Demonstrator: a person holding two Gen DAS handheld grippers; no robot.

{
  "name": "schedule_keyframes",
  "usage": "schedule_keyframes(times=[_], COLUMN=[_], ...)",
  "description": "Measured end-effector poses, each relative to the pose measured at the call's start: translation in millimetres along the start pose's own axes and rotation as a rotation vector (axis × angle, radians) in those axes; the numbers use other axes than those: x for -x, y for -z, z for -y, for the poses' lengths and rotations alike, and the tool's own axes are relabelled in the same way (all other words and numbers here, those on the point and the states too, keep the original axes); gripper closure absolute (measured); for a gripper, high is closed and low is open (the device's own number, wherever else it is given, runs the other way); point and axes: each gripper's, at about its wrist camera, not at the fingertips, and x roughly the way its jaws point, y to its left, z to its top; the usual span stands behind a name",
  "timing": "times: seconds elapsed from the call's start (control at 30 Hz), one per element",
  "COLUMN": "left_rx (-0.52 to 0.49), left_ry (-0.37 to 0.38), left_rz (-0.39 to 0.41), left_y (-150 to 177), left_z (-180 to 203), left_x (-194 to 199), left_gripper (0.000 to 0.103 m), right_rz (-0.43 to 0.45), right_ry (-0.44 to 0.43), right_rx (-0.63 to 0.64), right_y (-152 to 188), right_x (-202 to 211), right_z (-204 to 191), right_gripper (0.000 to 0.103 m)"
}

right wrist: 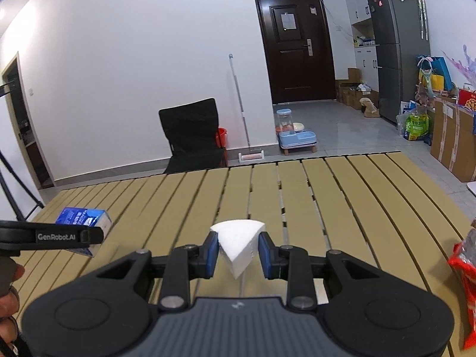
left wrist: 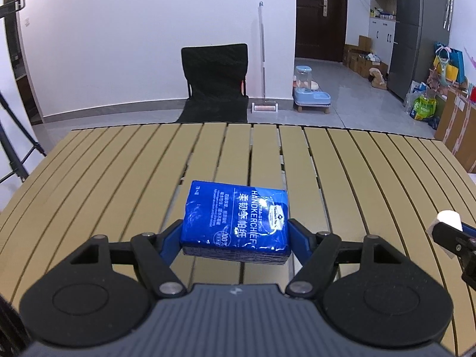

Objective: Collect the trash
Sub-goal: 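Carry the tissue pack with the left tool while the right tool carries the foam wedge toward the bin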

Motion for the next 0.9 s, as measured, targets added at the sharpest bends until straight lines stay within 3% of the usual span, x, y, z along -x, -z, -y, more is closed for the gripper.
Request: schedule_keyframes(times=[0.37,0.9], left_rx=[0.001,-0.026], left_ry=[-0.011,0.006], left_rz=[0.022,0.005], left_y=[45.3,127.5], left_z=[-39.0,-69.5], left_x=[69.3,125.9], left_gripper=[0.03,0.029], right_rz=[-0.003,-0.052], right_ry=[-0.044,-0.097], right_rx=[0.051,0.083], right_y=[35.6,106.7], right_x=[63.2,118.7], right_z=[-45.3,-87.0], right_gripper=[0.075,0.075])
